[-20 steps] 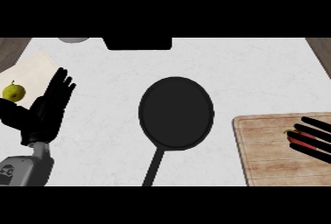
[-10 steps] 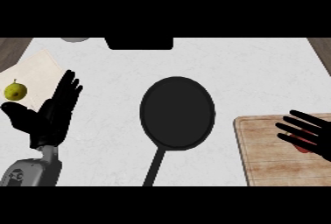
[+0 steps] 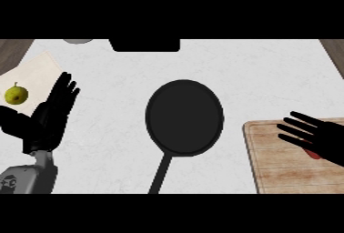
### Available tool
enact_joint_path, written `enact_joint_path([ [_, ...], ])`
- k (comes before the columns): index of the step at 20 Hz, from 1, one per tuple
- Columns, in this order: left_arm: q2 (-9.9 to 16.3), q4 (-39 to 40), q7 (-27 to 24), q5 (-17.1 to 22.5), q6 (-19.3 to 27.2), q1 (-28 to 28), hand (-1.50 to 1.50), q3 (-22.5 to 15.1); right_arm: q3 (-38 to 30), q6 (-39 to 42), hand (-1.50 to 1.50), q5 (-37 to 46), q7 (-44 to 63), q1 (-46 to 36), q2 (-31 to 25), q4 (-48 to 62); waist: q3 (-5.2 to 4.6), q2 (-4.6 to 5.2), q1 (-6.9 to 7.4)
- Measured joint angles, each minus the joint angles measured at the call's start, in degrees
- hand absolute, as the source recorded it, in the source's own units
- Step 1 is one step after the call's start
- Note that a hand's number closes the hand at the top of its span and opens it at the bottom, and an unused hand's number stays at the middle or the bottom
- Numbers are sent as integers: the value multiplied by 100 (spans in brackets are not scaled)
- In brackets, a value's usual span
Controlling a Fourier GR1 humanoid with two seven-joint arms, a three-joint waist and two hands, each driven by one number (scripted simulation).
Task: Pick the bell pepper from the cutting board and place it in the pan
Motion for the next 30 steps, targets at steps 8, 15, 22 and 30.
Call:
enact_joint_path([
  [8, -119, -68, 238, -125, -45, -113, 0, 74, -116, -109, -150, 347, -242, -225, 520, 620, 0, 0, -2],
  [15, -186, -57, 124, -195, -187, -12, 0, 137, -47, -454, 150, 703, -542, -414, 767, 1120, -29, -17, -3],
  [22, -279, -6, 215, -281, -150, -181, 0, 194, -147, -737, 150, 664, -796, -542, 982, 1411, -46, -34, 0],
  [30, -288, 8, 148, -304, -192, -90, 0, 220, -511, 476, 150, 706, 885, -586, 2195, 1385, -174, -87, -73],
])
